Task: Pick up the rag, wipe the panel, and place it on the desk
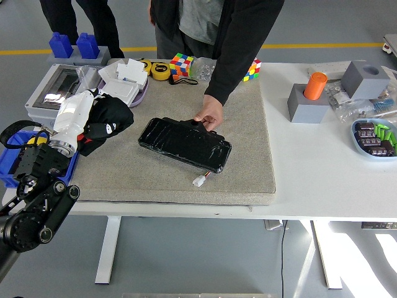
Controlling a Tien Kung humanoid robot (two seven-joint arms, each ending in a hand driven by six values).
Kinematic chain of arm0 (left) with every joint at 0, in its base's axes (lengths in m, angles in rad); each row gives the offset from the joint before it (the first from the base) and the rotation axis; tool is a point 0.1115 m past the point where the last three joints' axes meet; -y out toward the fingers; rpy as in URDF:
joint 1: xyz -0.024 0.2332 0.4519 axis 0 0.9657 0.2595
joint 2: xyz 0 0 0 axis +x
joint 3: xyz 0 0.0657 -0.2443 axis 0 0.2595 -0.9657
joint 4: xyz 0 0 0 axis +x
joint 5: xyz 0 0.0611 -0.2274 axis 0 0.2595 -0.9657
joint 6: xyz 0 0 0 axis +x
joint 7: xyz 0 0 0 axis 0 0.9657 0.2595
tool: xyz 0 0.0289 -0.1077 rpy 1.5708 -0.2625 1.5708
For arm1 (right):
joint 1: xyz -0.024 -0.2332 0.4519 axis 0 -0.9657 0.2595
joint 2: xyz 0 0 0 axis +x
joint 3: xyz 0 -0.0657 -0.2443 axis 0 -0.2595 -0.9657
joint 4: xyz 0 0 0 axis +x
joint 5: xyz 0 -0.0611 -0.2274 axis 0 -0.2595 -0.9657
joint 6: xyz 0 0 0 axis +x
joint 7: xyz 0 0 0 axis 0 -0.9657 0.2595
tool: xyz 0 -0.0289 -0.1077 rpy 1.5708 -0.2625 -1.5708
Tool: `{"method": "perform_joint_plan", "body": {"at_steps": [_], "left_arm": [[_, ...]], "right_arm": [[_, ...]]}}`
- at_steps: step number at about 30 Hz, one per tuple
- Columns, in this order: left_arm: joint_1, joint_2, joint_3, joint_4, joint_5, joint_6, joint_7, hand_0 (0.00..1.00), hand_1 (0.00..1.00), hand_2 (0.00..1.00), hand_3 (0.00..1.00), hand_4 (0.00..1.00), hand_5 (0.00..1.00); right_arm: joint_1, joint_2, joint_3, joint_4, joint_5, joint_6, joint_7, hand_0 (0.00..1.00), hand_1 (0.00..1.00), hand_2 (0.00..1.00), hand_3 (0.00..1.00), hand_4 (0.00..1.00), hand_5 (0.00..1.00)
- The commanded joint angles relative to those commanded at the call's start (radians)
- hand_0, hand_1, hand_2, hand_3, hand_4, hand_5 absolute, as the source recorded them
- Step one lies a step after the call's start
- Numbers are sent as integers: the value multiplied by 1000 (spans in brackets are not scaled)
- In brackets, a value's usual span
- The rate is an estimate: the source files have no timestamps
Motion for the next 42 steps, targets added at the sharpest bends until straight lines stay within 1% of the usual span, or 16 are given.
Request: {"method": "perform_joint_plan", "body": {"at_steps": [1, 2, 4, 6, 8, 10, 14, 18, 22, 25, 28, 32, 35, 42], "left_arm": [[-4, 0, 19, -15, -10, -1, 2, 274, 376, 484, 564, 713, 2], [-7, -1, 33, -23, -16, 0, 3, 266, 355, 469, 562, 720, 2], [-22, -17, 76, -33, -32, 3, 5, 266, 355, 469, 562, 720, 2], [-37, -39, 105, -25, -30, 4, 11, 266, 355, 469, 562, 720, 2], [-57, -64, 132, -4, -23, 4, 18, 261, 347, 462, 560, 723, 2], [-77, -83, 152, 25, -12, 1, 29, 261, 347, 462, 560, 723, 2], [-98, -105, 164, 82, 10, -7, 43, 260, 347, 460, 561, 722, 2], [-106, -109, 171, 122, 17, -11, 48, 260, 347, 460, 561, 722, 2], [-113, -110, 174, 146, 30, -15, 55, 262, 343, 460, 561, 720, 2], [-116, -110, 174, 153, 36, -18, 58, 262, 343, 460, 561, 720, 2], [-116, -105, 185, 148, 27, -18, 57, 256, 333, 451, 560, 722, 2], [-116, -101, 220, 124, 5, -16, 51, 256, 333, 451, 560, 722, 2], [-120, -104, 258, 104, -7, -16, 54, 256, 332, 447, 560, 723, 2], [-135, -112, 343, 102, -26, -22, 64, 256, 331, 446, 559, 724, 2]], "right_arm": [[0, 0, 2, 0, 0, 0, 0, 590, 603, 545, 535, 910, 371], [0, 1, 2, 0, 0, 0, 1, 590, 603, 545, 534, 910, 371], [0, 1, 1, -1, 1, 0, 1, 590, 603, 545, 534, 910, 371], [1, 1, -1, 0, 3, 0, 2, 590, 603, 545, 534, 910, 371], [3, 1, -7, 2, 7, 0, 3, 589, 603, 544, 534, 910, 370], [3, 0, -12, 4, 11, 1, 3, 589, 603, 544, 534, 910, 370], [3, -1, -19, 5, 14, 1, 3, 590, 602, 544, 534, 909, 368], [3, -1, -17, 4, 12, 1, 4, 590, 602, 544, 534, 909, 368], [2, -3, -17, 4, 13, 1, 5, 591, 603, 543, 534, 908, 366], [3, -4, -20, 5, 14, 1, 6, 591, 603, 543, 534, 908, 366], [2, -5, -24, 7, 17, 1, 7, 591, 604, 542, 534, 908, 365], [0, -5, -27, 10, 19, 1, 9, 591, 604, 542, 534, 908, 365], [2, -4, -30, 11, 20, 1, 8, 591, 604, 542, 534, 907, 365], [2, -7, -41, 19, 28, 1, 8, 591, 604, 543, 534, 906, 363]]}}
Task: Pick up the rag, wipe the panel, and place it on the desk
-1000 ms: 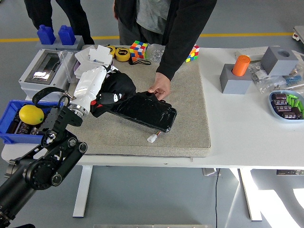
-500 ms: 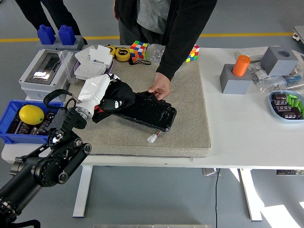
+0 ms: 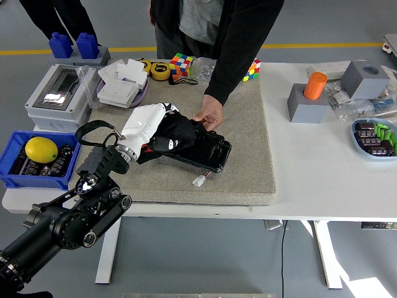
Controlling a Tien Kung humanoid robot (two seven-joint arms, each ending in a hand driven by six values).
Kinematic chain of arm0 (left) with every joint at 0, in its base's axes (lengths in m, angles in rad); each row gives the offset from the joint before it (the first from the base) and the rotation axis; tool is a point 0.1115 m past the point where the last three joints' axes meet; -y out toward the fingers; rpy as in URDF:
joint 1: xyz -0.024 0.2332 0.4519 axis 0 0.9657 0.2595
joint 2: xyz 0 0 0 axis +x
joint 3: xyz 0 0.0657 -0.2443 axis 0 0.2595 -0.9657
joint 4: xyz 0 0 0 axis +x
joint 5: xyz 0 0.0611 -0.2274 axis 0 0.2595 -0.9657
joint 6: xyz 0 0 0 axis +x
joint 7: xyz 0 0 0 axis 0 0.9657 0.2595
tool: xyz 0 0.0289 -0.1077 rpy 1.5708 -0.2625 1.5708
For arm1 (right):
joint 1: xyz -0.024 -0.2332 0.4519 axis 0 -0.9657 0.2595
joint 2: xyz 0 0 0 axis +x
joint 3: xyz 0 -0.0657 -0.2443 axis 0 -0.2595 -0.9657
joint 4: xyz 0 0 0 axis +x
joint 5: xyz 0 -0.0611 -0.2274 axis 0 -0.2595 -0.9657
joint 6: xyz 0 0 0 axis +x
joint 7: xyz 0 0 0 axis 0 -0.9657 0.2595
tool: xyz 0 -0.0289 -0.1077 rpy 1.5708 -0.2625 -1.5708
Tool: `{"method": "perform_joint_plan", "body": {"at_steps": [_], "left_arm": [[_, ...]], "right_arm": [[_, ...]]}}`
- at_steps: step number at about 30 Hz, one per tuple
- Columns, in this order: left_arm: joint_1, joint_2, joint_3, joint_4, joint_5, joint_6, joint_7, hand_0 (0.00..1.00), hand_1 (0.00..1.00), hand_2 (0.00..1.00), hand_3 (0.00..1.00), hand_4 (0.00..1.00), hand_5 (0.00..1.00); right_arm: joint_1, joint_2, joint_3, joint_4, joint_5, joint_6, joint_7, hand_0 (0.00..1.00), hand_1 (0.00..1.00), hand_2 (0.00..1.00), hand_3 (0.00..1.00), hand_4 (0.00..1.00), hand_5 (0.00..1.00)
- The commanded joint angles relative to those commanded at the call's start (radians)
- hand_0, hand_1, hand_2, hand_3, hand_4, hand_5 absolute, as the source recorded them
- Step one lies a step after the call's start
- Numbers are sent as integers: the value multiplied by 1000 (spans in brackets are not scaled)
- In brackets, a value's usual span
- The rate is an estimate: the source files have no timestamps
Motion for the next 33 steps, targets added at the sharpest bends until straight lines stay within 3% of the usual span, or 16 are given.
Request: {"method": "perform_joint_plan", "body": {"at_steps": [20, 25, 33], "left_arm": [[-34, -42, 191, -38, -60, 13, -5, 249, 331, 443, 559, 731, 2], [-41, -49, 177, -23, -52, 15, -6, 249, 331, 443, 559, 731, 2], [-51, -31, 106, 7, -32, 19, -9, 247, 330, 442, 559, 731, 2]], "right_arm": [[-4, 3, 3, 0, -3, 0, 0, 591, 604, 541, 533, 906, 363], [-2, 3, 2, 1, -3, 0, 1, 591, 604, 541, 533, 906, 363], [-5, 6, 9, 0, -6, 1, 1, 591, 604, 541, 532, 906, 363]]}}
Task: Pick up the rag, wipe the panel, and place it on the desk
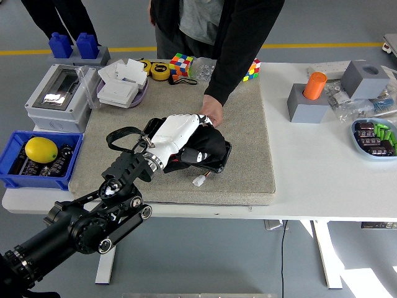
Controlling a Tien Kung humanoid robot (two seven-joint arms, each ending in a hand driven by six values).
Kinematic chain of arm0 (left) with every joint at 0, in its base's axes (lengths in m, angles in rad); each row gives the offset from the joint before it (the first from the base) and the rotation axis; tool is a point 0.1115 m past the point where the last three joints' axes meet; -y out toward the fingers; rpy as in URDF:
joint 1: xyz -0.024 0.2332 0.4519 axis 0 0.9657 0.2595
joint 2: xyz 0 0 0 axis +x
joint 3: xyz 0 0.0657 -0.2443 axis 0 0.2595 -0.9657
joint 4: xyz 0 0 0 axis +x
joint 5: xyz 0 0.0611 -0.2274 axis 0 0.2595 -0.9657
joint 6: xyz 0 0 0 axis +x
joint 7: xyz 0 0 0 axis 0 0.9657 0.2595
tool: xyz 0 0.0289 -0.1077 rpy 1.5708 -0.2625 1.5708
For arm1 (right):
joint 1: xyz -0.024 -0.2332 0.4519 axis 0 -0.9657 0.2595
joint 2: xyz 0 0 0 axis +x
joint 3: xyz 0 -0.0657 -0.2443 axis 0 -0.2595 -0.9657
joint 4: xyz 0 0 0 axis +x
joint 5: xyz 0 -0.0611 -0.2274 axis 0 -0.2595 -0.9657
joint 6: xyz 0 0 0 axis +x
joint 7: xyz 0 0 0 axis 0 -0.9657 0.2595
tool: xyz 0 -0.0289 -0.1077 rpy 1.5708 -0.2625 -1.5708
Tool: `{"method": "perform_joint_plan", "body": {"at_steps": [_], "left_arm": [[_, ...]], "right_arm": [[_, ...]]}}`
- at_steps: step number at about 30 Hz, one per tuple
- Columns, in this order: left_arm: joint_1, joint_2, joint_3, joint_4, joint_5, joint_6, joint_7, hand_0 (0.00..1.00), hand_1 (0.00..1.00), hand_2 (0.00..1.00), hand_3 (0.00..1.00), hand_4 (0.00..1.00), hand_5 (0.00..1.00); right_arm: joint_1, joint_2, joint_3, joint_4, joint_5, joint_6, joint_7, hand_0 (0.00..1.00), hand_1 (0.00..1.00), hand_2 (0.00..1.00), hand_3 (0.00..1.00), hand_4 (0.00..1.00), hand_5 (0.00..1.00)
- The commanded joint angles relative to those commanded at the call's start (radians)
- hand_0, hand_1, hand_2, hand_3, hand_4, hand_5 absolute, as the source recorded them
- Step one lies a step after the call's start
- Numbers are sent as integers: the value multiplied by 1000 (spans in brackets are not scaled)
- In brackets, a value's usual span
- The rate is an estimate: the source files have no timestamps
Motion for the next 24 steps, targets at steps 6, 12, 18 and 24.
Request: {"method": "perform_joint_plan", "body": {"at_steps": [6, 12, 18, 24], "left_arm": [[-2, 17, -70, 45, 18, 0, -5, 245, 330, 442, 559, 731, 2], [4, 41, -172, 59, 41, 3, -10, 245, 328, 441, 558, 731, 2], [-1, 60, -241, 100, 51, 0, -13, 244, 328, 442, 558, 731, 2], [3, 68, -268, 124, 50, 0, -16, 244, 326, 441, 558, 731, 2]], "right_arm": [[0, 1, 2, 2, 0, 0, 1, 591, 604, 541, 532, 906, 364], [-1, 2, 7, 2, -2, 0, 2, 591, 604, 541, 532, 906, 363], [-2, 5, 14, 3, -4, 0, 2, 591, 604, 541, 532, 906, 363], [-2, 6, 14, 3, -4, 0, 2, 591, 604, 541, 533, 906, 364]]}}
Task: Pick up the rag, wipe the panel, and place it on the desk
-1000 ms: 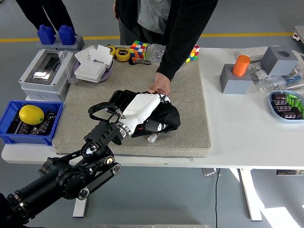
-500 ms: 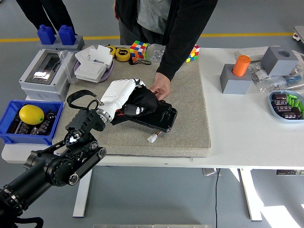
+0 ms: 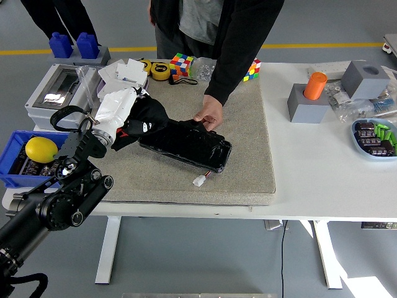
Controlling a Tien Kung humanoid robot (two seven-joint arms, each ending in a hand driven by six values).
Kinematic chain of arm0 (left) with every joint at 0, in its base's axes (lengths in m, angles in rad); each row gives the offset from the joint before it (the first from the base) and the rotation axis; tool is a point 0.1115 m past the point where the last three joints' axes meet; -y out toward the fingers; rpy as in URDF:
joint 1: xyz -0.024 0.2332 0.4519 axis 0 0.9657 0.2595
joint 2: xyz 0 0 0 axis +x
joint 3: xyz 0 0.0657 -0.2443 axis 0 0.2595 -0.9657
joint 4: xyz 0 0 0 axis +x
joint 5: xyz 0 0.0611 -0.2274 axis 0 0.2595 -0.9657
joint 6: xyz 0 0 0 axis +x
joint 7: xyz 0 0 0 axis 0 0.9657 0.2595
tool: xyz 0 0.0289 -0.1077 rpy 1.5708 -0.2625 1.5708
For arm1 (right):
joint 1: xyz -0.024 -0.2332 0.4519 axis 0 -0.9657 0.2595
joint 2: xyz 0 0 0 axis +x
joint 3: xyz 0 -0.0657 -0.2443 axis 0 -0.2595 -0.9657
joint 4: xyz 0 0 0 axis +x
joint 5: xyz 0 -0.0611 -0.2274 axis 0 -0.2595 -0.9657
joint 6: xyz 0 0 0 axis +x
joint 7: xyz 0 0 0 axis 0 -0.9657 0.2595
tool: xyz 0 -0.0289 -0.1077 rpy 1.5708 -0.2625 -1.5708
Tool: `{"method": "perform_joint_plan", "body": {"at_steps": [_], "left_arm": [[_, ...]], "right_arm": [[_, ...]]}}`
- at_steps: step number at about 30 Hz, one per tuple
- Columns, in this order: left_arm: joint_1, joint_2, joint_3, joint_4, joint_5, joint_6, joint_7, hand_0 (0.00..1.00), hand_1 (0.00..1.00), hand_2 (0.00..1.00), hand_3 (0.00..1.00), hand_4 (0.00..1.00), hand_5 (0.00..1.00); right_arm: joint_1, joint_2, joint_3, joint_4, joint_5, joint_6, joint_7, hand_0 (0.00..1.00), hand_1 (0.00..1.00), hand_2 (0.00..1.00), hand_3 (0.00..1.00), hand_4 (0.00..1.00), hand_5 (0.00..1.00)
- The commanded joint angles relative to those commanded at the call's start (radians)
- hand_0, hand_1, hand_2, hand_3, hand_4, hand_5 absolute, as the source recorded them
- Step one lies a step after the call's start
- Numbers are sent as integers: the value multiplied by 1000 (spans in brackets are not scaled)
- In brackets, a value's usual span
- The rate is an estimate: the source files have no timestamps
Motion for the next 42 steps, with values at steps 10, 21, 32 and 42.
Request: {"method": "perform_joint_plan", "body": {"at_steps": [10, 21, 32, 42], "left_arm": [[3, -3, 41, -8, -24, -1, 2, 243, 325, 441, 558, 733, 2], [12, -14, 147, -64, -76, 0, 5, 242, 326, 443, 558, 735, 2], [6, -35, 289, -131, -109, 1, 10, 241, 326, 442, 558, 738, 2], [-12, -51, 378, -143, -131, 3, 7, 238, 326, 442, 558, 740, 2]], "right_arm": [[1, 0, -3, 1, 2, 0, 1, 592, 604, 541, 533, 907, 364], [-1, -1, -3, 1, 2, 1, 4, 591, 604, 541, 533, 908, 363], [1, -1, -9, 1, 4, 1, 5, 592, 603, 541, 533, 908, 364], [-1, -4, -13, 0, 5, 1, 5, 591, 604, 540, 533, 908, 363]]}}
